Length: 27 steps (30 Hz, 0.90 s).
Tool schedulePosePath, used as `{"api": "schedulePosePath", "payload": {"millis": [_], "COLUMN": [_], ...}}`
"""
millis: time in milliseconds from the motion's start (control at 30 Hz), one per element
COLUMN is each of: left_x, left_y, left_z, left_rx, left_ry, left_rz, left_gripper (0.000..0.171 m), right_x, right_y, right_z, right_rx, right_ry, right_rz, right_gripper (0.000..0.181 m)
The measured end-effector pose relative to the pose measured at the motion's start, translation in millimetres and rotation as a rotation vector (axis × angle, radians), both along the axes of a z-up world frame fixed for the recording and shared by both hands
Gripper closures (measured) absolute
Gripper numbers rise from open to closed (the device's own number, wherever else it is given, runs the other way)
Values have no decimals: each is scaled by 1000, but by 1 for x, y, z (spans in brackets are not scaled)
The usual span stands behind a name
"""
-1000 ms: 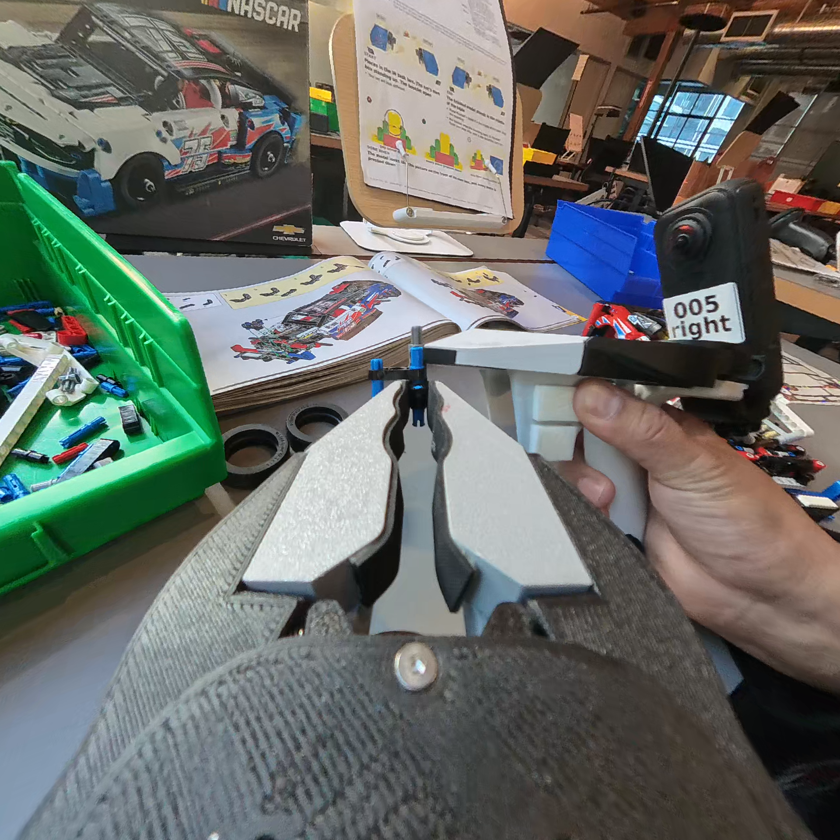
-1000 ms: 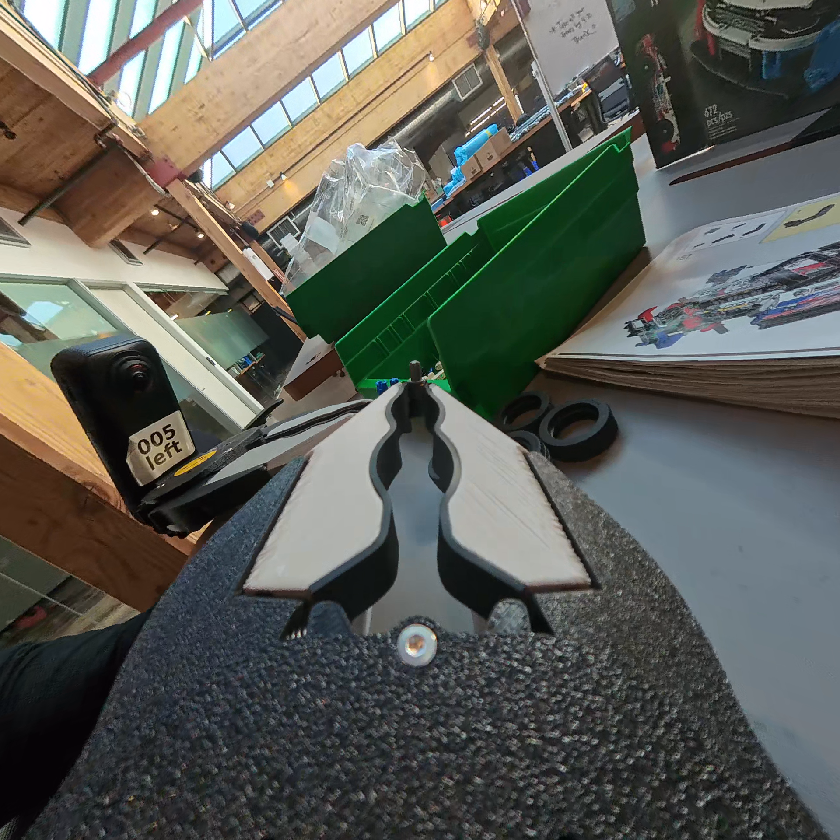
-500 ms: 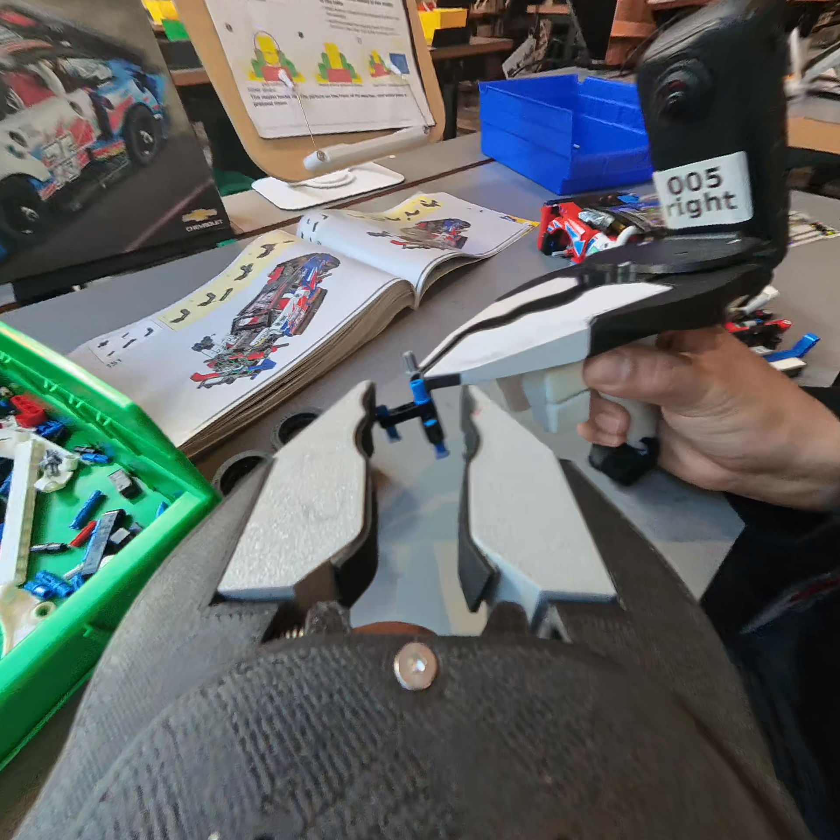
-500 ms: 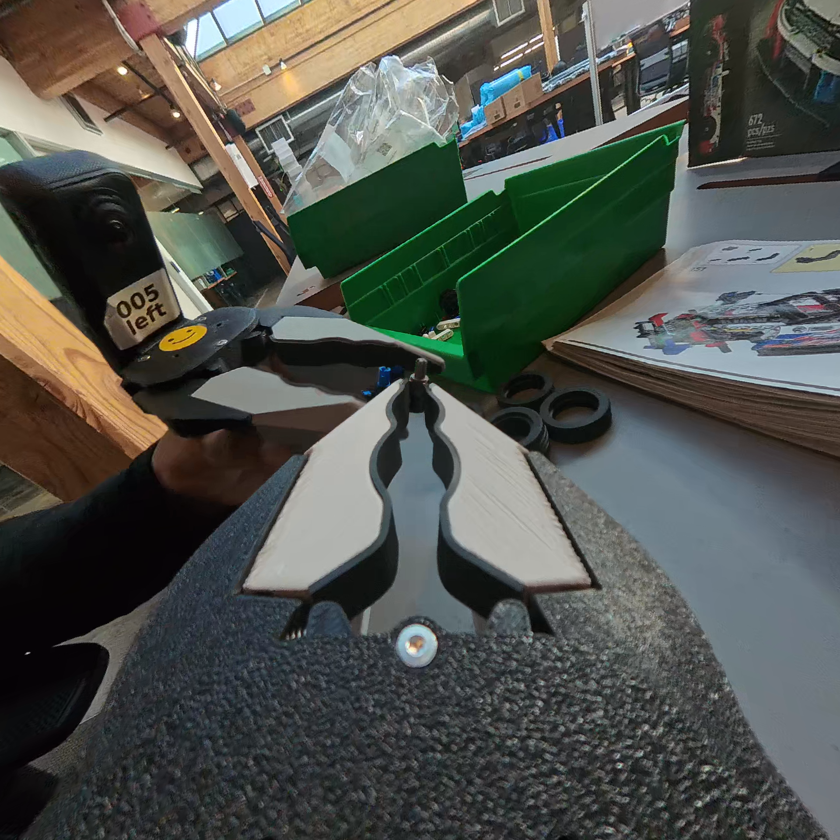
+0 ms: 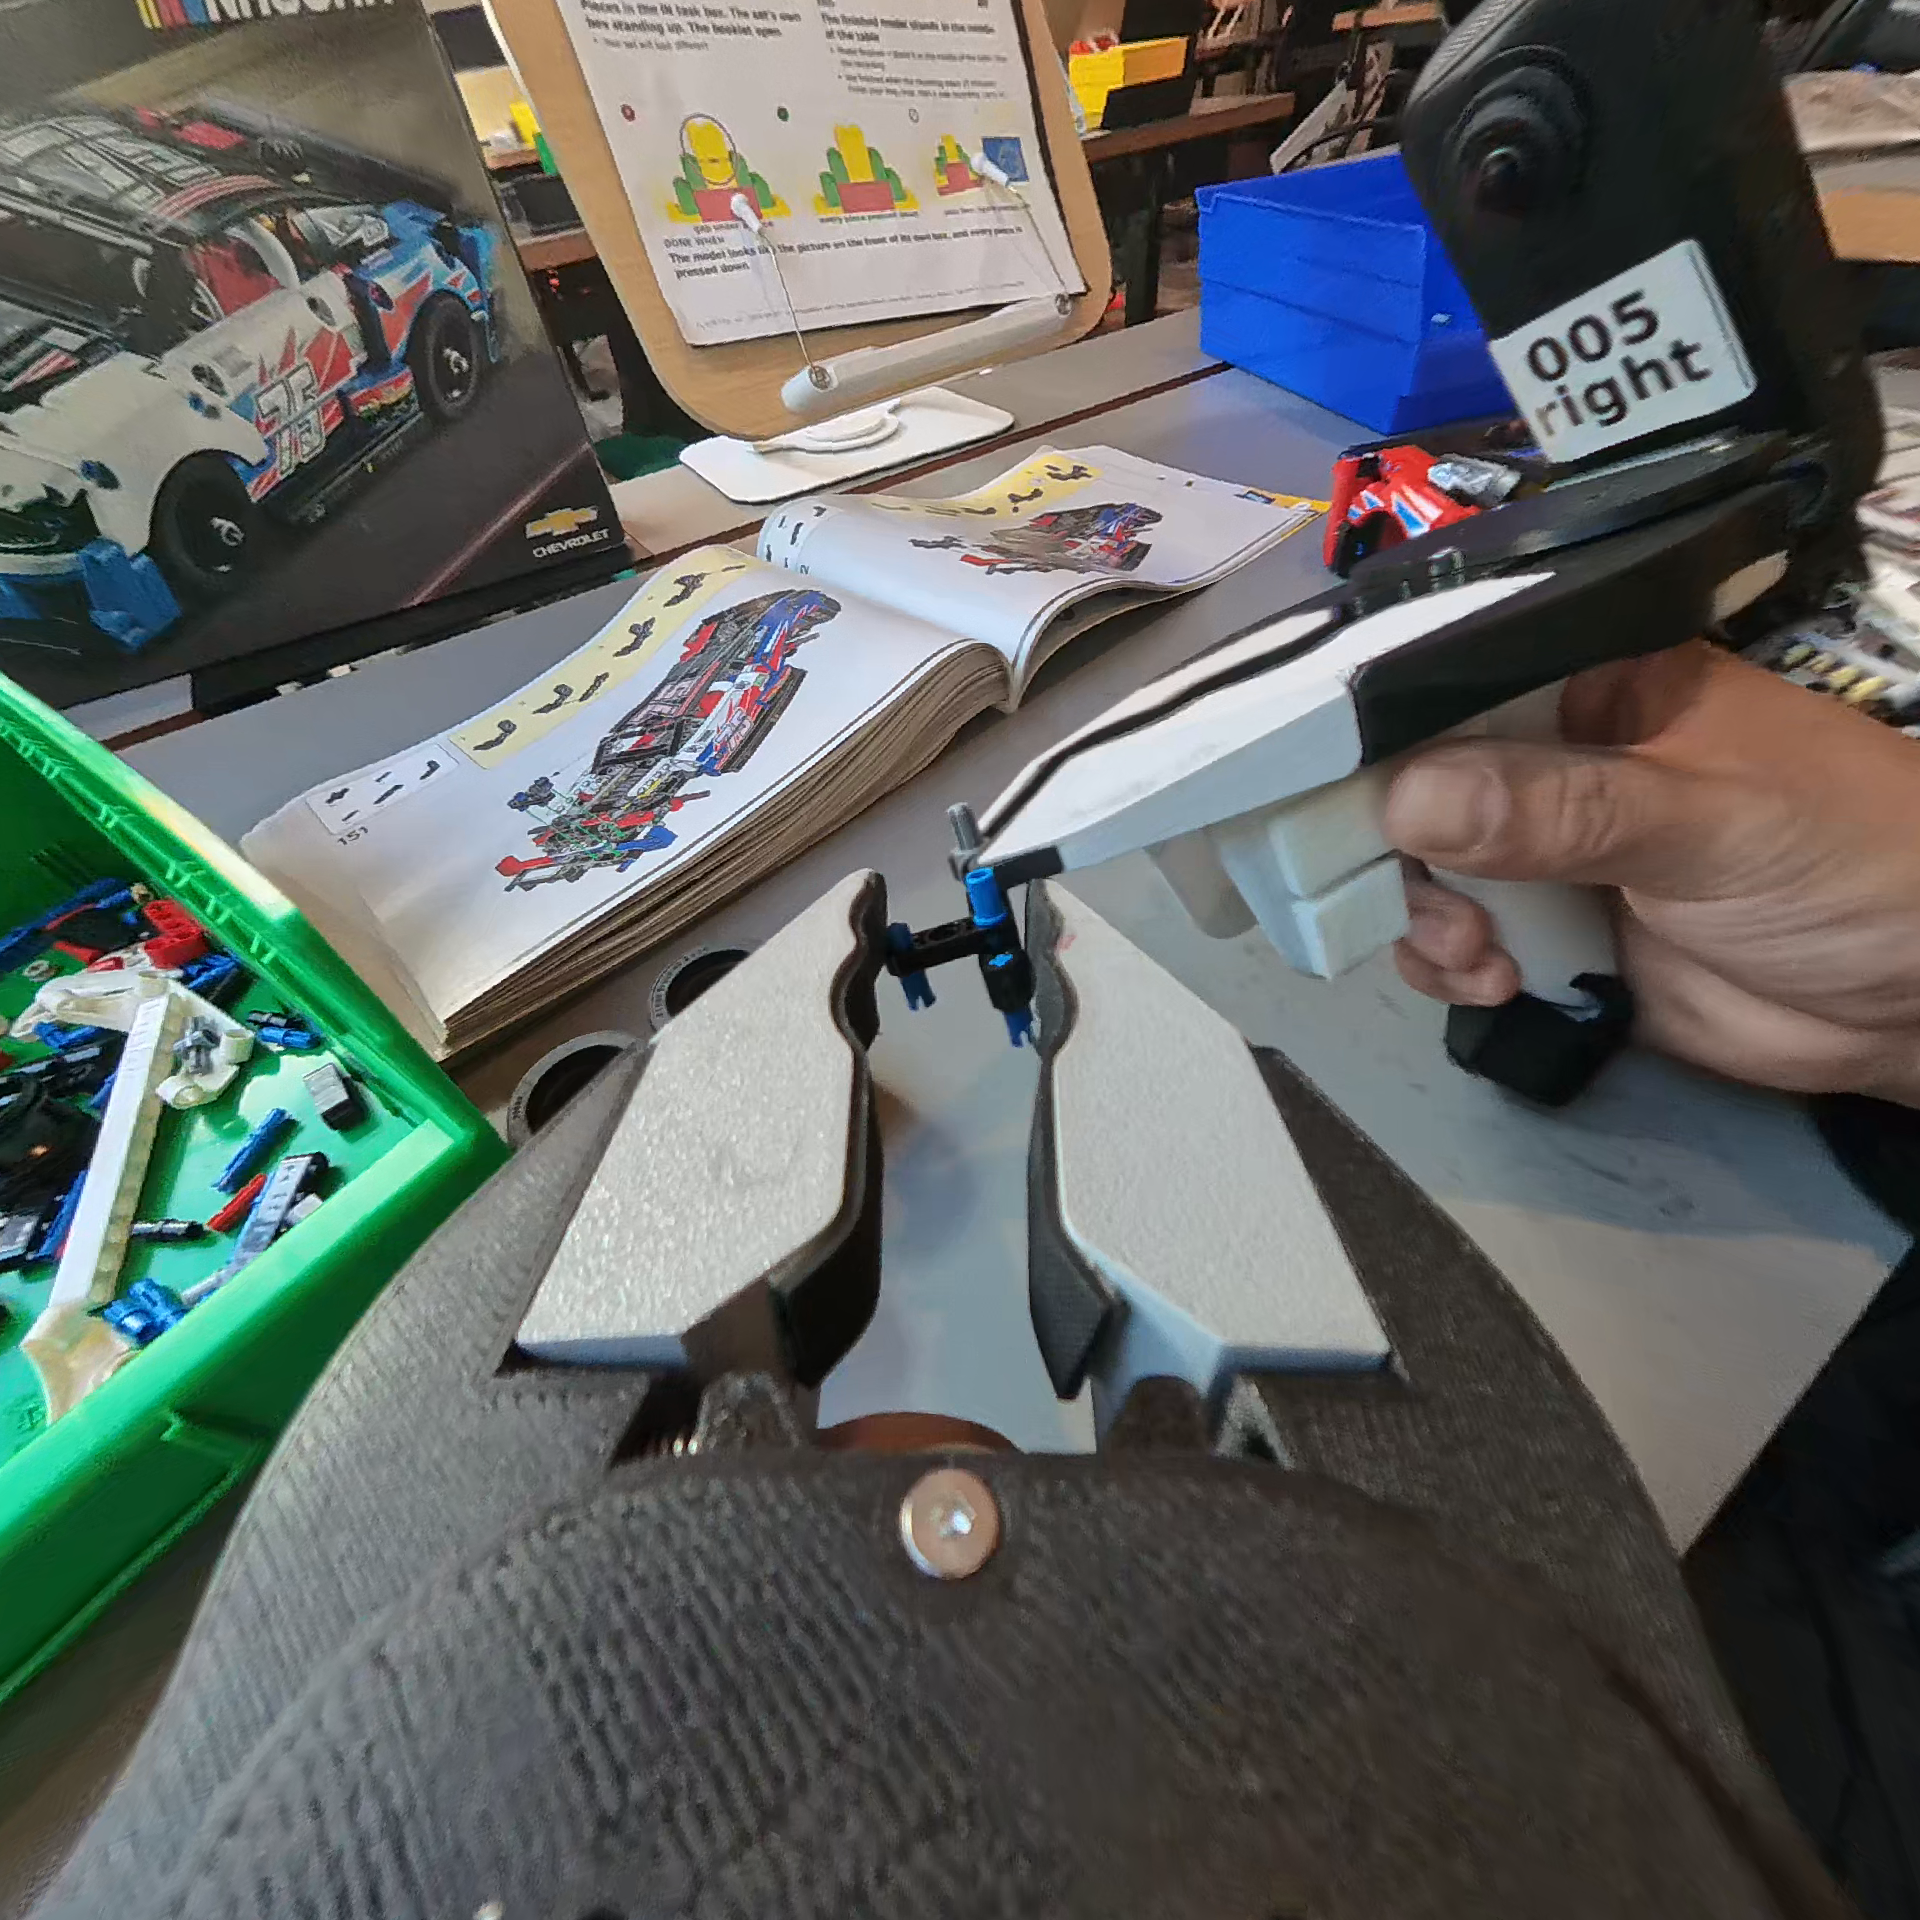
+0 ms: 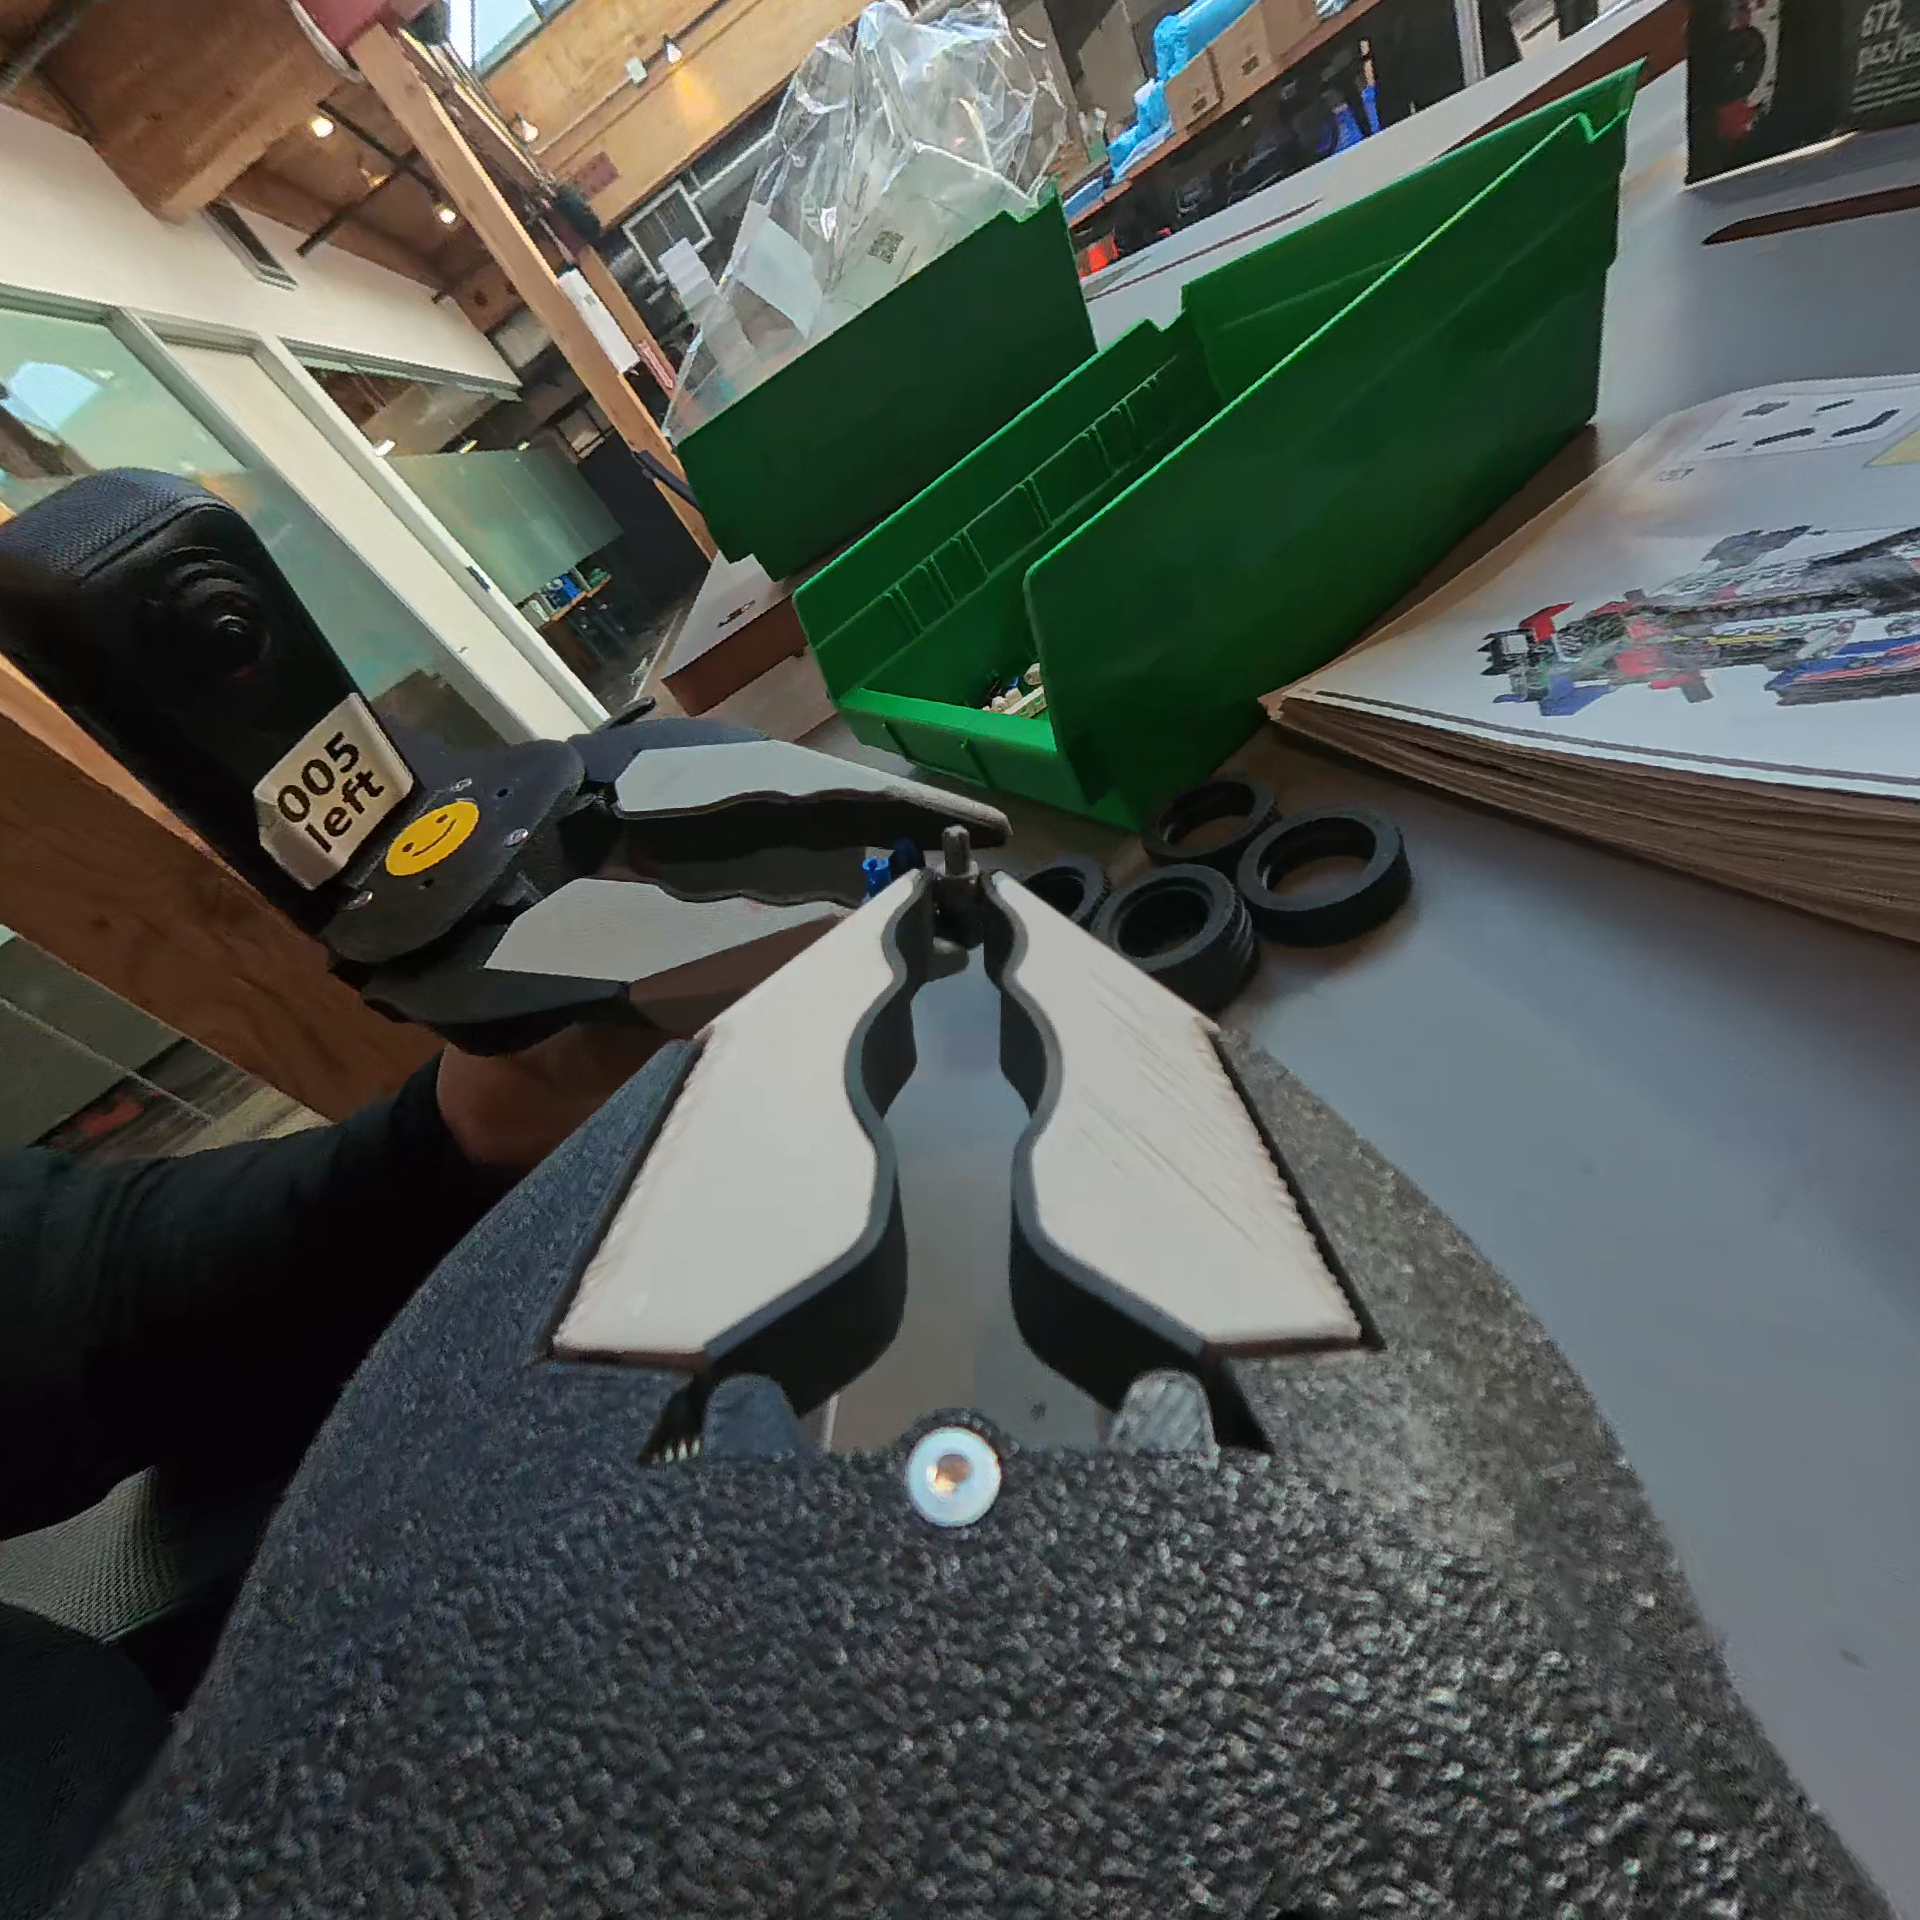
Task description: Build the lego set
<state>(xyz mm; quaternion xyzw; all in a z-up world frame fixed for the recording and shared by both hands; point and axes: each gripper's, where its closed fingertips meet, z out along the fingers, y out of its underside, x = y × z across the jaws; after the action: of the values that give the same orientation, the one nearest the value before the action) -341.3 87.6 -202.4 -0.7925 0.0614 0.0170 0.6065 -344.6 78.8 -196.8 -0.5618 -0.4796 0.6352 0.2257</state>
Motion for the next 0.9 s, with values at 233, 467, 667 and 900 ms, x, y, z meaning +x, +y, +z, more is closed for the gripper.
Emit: {"api": "schedulePosePath", "payload": {"millis": [233, 467, 667, 900], "left_x": [-2, -13, -31, -39], "left_y": [1, 4, 10, 17], "left_z": [-5, -30, -18, -8], "left_rx": [-7, -135, -51, 21], "left_ry": [57, 45, 3, -68], "left_rz": [57, 75, 148, 185], "left_gripper": [147, 146, 145, 145], "right_x": [-4, -17, -36, -46], "right_y": [-1, 4, 12, 20], "right_z": [-7, -23, -6, 5], "right_rx": [2, 251, 136, -181], "right_ry": [-66, -128, -18, 75], "right_rz": [20, 21, -98, -113], "right_gripper": [173, 177, 178, 179]}}
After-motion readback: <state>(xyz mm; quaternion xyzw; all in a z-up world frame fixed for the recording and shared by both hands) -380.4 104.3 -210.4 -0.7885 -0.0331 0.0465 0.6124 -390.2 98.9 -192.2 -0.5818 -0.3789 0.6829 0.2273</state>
